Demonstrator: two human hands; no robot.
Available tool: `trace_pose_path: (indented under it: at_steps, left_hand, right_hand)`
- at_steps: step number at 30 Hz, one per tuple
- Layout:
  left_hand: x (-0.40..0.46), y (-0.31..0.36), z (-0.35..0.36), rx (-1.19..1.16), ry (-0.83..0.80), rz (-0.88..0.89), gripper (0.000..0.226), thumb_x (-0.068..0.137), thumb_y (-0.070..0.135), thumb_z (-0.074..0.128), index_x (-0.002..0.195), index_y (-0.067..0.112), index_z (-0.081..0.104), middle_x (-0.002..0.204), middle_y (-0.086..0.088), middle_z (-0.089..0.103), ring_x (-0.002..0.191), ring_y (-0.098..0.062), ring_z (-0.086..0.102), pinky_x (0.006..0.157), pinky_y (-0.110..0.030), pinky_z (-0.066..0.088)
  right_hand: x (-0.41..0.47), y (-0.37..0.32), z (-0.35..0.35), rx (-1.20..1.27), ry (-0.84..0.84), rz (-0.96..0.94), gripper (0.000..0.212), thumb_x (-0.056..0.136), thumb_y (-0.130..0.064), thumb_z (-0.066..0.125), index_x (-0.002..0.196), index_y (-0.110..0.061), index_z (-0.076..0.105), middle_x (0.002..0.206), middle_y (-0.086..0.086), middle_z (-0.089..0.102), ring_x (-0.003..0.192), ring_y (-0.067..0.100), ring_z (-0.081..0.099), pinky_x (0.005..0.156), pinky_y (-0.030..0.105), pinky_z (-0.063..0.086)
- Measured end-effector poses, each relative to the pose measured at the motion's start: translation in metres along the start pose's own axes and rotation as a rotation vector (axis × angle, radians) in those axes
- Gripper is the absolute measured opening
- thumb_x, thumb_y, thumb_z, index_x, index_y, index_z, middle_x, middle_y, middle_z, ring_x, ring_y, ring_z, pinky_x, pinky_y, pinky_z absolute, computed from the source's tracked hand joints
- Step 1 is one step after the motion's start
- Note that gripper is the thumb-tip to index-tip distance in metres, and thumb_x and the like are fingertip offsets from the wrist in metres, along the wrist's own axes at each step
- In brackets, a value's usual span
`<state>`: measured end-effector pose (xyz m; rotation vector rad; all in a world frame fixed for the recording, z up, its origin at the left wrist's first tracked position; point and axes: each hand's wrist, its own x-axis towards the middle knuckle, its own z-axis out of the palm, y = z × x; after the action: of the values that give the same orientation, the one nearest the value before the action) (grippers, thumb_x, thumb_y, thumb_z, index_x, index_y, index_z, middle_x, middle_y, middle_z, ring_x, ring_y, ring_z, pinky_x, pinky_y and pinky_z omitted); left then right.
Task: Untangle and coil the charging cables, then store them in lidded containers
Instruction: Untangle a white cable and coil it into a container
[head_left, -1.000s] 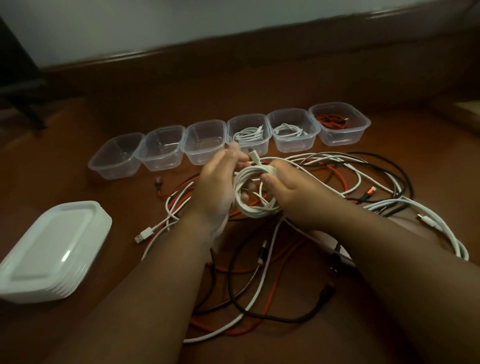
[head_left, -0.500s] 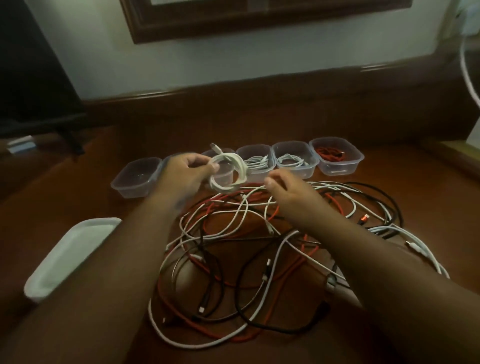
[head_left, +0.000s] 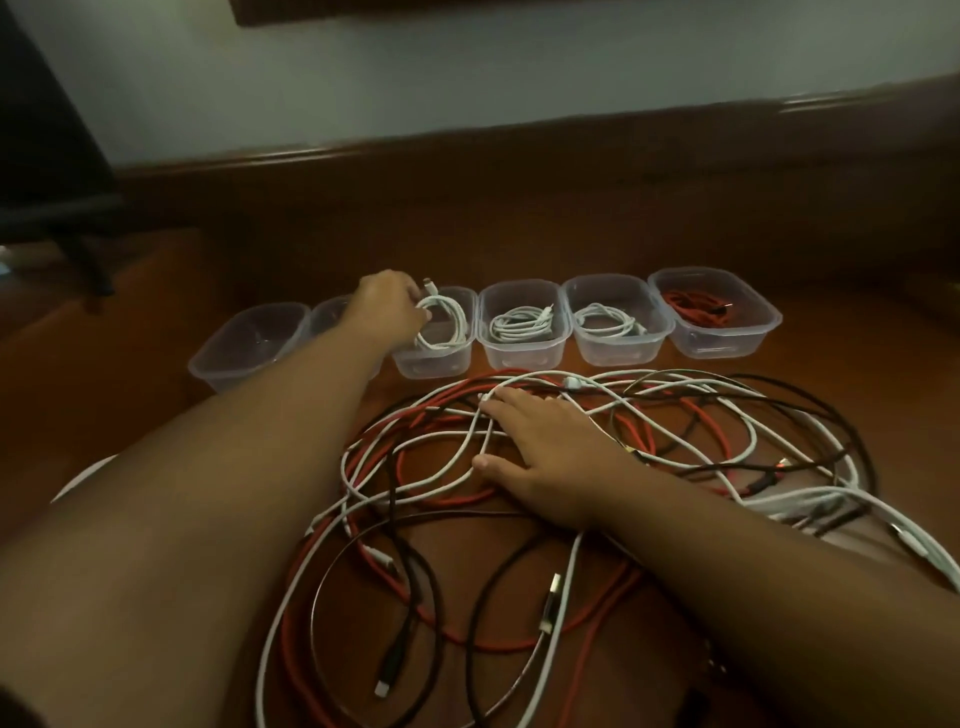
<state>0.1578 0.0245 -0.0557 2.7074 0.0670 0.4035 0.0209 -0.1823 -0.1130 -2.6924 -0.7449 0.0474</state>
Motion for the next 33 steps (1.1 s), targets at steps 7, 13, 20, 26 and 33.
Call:
trace_pose_path:
  at_steps: [7, 13, 20, 26, 33]
  left_hand:
    - [0.018, 0.005, 0.006, 0.165, -0.084, 0.006, 0.022, 0.097, 0.028, 0.061, 0.106, 0.01, 0.069, 0.089, -0.007, 0.067, 0.077, -0.021, 0.064, 0.06, -0.031, 0.046]
    - [0.001, 0.001, -0.008, 0.232, -0.039, 0.023, 0.03, 0.1, 0.033, 0.053, 0.107, 0.008, 0.067, 0.093, -0.013, 0.068, 0.086, -0.031, 0.068, 0.071, -0.038, 0.055]
    - [-0.064, 0.005, -0.036, 0.023, -0.083, 0.137, 0.021, 0.099, 0.026, 0.05, 0.1, 0.021, 0.07, 0.093, 0.002, 0.067, 0.074, -0.014, 0.059, 0.061, -0.029, 0.044]
    - [-0.15, 0.016, -0.035, 0.221, -0.517, 0.331, 0.029, 0.093, 0.047, 0.059, 0.085, 0.022, 0.072, 0.083, 0.005, 0.068, 0.078, -0.015, 0.062, 0.073, -0.035, 0.053]
    - [-0.201, 0.006, -0.044, 0.379, -0.28, 0.452, 0.027, 0.094, 0.042, 0.061, 0.104, 0.019, 0.07, 0.112, -0.002, 0.058, 0.102, -0.021, 0.056, 0.084, -0.036, 0.05]
  right_hand:
    - [0.002, 0.003, 0.001, 0.013, -0.002, 0.007, 0.07, 0.097, -0.062, 0.039, 0.156, -0.034, 0.017, 0.165, -0.008, 0.011, 0.151, 0.011, 0.008, 0.12, 0.035, 0.003]
    - [0.002, 0.001, -0.002, 0.012, -0.014, 0.018, 0.068, 0.097, -0.06, 0.04, 0.156, -0.034, 0.018, 0.165, -0.008, 0.012, 0.15, 0.012, 0.01, 0.12, 0.035, 0.005]
    - [0.003, -0.001, 0.0, -0.036, 0.039, 0.018, 0.061, 0.1, -0.048, 0.043, 0.155, -0.027, 0.027, 0.163, -0.003, 0.022, 0.149, 0.015, 0.019, 0.119, 0.035, 0.012]
    - [-0.002, -0.013, 0.002, -0.126, 0.046, 0.041, 0.057, 0.099, -0.038, 0.044, 0.153, -0.029, 0.029, 0.153, 0.003, 0.037, 0.139, 0.024, 0.036, 0.113, 0.048, 0.031]
    - [-0.019, -0.053, -0.028, -0.452, -0.124, 0.102, 0.049, 0.095, -0.034, 0.052, 0.143, -0.029, 0.04, 0.146, 0.007, 0.047, 0.135, 0.03, 0.043, 0.111, 0.058, 0.028]
